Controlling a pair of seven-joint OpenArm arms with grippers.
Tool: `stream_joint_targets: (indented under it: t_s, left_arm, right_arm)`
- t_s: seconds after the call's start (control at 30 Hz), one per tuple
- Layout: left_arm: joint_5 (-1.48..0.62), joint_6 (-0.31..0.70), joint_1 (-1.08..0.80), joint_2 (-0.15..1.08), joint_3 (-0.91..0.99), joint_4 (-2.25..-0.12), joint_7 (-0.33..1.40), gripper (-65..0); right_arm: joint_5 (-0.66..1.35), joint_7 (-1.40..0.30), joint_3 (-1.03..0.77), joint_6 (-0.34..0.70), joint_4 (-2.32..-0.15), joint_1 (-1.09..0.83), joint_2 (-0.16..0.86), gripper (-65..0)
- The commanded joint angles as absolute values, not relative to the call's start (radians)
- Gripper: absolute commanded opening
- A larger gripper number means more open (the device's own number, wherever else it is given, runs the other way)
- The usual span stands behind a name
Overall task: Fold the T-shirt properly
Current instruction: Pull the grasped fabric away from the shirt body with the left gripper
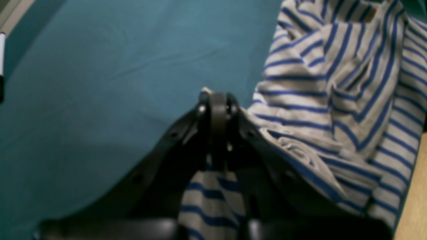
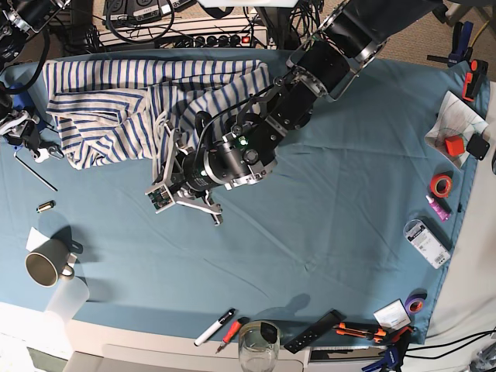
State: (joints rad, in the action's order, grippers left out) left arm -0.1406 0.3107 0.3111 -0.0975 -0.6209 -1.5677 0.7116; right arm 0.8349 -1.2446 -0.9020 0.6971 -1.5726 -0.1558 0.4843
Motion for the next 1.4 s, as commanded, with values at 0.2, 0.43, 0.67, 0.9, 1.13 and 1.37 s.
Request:
stream_joint_targets:
  t_s: [0.2, 0.43, 0.67, 0.9, 1.13, 1.37]
  left_arm:
    - [-0.104, 0.190, 0.333, -0.116, -0.619, -1.548, 0.653, -65.0]
    - [-0.108, 0.184, 0.333, -0.116, -0.619, -1.548, 0.650, -65.0]
    - [-0.115, 0.183, 0.332, -0.116, -0.619, -1.549, 0.673, -42.6]
    - [-0.128, 0.183, 0.333, -0.116, -0.619, -1.549, 0.681, -42.6]
    - [-0.128, 0.183, 0.332, -0.117, -0.619, -1.549, 0.680, -42.6]
    - [-0.128, 0.182, 0.332, -0.117, -0.619, -1.549, 0.684, -42.6]
  right_arm:
    - [0.849, -1.219, -0.910, 0.698, -1.589, -0.149, 0.512, -33.4]
    - [0.848, -1.219, -0.910, 0.698, -1.589, -0.149, 0.512, -33.4]
    - [0.848, -1.213, -0.910, 0.698, -1.589, -0.149, 0.512, -33.4]
    - [0.848, -1.203, -0.910, 0.698, -1.589, -0.149, 0.512, -33.4]
    - [0.848, -1.203, -0.910, 0.698, -1.589, -0.149, 0.512, -33.4]
    - [0.848, -1.203, -0.910, 0.698, -1.589, -0.149, 0.512, -33.4]
